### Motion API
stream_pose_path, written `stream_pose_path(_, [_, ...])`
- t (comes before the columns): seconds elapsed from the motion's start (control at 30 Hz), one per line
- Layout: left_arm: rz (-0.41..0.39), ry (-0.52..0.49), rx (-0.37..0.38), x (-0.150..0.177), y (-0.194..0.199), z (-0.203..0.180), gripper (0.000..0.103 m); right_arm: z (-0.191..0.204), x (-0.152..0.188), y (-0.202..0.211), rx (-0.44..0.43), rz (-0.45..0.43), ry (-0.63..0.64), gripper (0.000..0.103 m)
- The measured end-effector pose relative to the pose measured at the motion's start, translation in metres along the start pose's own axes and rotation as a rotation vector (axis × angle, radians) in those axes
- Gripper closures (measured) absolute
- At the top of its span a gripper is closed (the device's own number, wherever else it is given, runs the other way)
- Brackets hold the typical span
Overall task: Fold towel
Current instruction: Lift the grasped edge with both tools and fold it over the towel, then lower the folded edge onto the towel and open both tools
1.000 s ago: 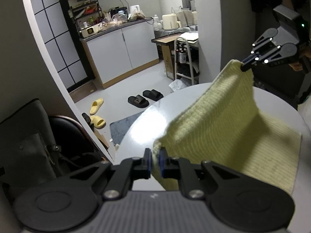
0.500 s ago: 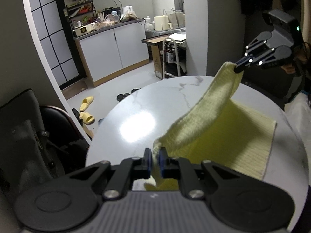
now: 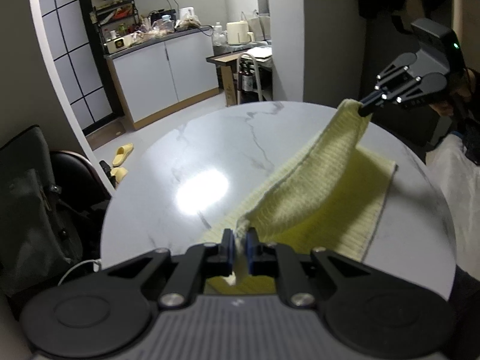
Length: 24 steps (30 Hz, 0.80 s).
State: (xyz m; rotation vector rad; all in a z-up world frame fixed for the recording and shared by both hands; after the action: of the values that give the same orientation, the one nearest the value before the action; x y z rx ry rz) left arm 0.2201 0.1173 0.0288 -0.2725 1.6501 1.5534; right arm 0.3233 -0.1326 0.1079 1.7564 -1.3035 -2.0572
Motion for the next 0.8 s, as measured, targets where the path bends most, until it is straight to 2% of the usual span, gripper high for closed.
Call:
stream_pose_path(0.23, [0.004, -0.001, 0.018, 0.008, -0.004, -0.009, 0.093, 0.010, 0.025, 0.007, -0.003, -0.010, -0.037, 0.099])
stream_pose_path(0.4, [0.038, -0.014, 0.024, 0.024, -0.013, -0.021, 0.093, 0.013, 0.044, 0.005, -0.007, -0.007, -0.062, 0.099])
stream_pose_path(0.63, [0.058, 0.017, 0.034, 0.039, -0.019, -0.019, 0.092, 0.016, 0.066, 0.000, -0.013, 0.014, -0.096, 0.099])
stream_pose_path(0.8, [0.081, 0.027, 0.033, 0.047, -0.019, -0.011, 0.086, 0.014, 0.078, -0.003, -0.011, 0.025, -0.118, 0.098])
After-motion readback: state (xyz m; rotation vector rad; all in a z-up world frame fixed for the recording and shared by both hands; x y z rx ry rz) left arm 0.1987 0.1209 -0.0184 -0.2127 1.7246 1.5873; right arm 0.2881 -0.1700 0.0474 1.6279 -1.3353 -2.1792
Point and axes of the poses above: each gripper's, at about its wrist camera, not at the fingertips, and y roughly against the way its jaws point, z to its left, x to its underside, the point moved 8 cm from there along -y, roughly the way its jaws point
